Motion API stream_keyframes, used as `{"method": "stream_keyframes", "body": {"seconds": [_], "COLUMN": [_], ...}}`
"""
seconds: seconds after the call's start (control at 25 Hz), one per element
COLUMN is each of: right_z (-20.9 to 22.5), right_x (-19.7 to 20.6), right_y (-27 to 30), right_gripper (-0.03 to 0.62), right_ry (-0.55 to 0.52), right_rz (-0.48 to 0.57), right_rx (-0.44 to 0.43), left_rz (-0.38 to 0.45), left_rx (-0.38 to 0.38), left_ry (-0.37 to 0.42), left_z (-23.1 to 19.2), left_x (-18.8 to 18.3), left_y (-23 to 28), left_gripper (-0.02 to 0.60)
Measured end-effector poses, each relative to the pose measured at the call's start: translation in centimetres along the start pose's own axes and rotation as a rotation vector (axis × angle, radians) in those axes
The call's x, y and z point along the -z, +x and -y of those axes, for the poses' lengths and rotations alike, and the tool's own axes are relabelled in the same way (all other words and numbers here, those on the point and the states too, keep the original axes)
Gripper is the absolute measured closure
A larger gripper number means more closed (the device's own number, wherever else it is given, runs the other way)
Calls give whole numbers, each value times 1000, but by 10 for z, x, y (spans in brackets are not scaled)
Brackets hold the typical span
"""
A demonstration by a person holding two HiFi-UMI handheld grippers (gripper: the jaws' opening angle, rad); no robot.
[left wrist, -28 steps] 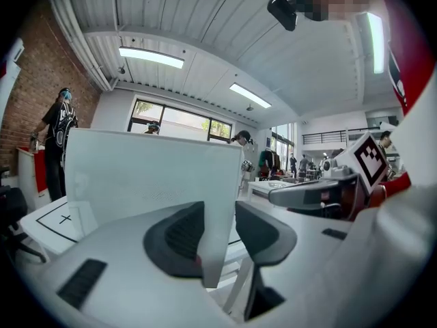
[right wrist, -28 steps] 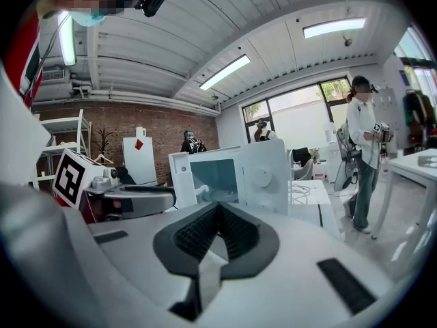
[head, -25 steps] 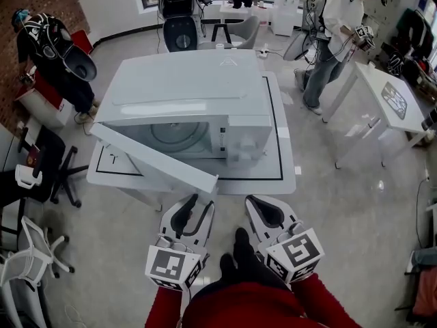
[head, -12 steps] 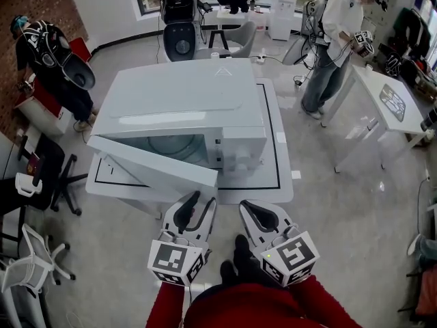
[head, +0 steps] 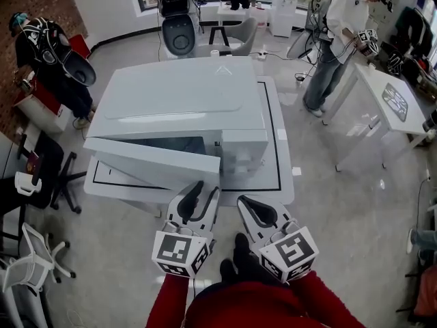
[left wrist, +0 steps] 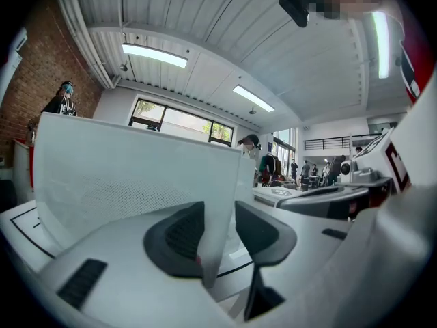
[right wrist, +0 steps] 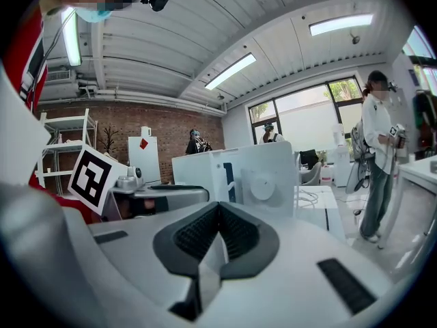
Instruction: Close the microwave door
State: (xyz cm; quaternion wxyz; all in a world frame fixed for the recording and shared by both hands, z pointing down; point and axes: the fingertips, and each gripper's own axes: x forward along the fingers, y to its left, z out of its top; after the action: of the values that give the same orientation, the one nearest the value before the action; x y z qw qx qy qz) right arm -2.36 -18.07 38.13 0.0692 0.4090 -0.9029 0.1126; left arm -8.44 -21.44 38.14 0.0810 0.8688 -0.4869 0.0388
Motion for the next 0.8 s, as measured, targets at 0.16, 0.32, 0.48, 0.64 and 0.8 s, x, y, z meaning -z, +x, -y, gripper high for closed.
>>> {"method": "stream_keyframes", "body": {"seconds": [0.16, 0.32, 0.48, 0.64, 0.8], "right_z": [2, 6, 9, 11, 10], "right_x": [-3, -3, -4, -5, -6], "right_y": [4, 4, 4, 6, 8], "right_gripper": [582, 582, 582, 582, 582], "right_ry": [1, -8, -9, -11, -16], "right_rz": [10, 0, 1, 2, -1], "right_rx": [-3, -4, -1, 0, -8], "left_rz": [0, 0, 1, 5, 8], "left_rx": [0, 0, -2, -8, -11], "left_ry": [0, -3, -7, -5, -3], "left_z": [-2, -3, -5, -7, -8], "left_x": [-2, -3, -5, -6, -10], "left_y": [7, 12, 17, 22, 24], "left_gripper": [430, 430, 430, 430, 430]}}
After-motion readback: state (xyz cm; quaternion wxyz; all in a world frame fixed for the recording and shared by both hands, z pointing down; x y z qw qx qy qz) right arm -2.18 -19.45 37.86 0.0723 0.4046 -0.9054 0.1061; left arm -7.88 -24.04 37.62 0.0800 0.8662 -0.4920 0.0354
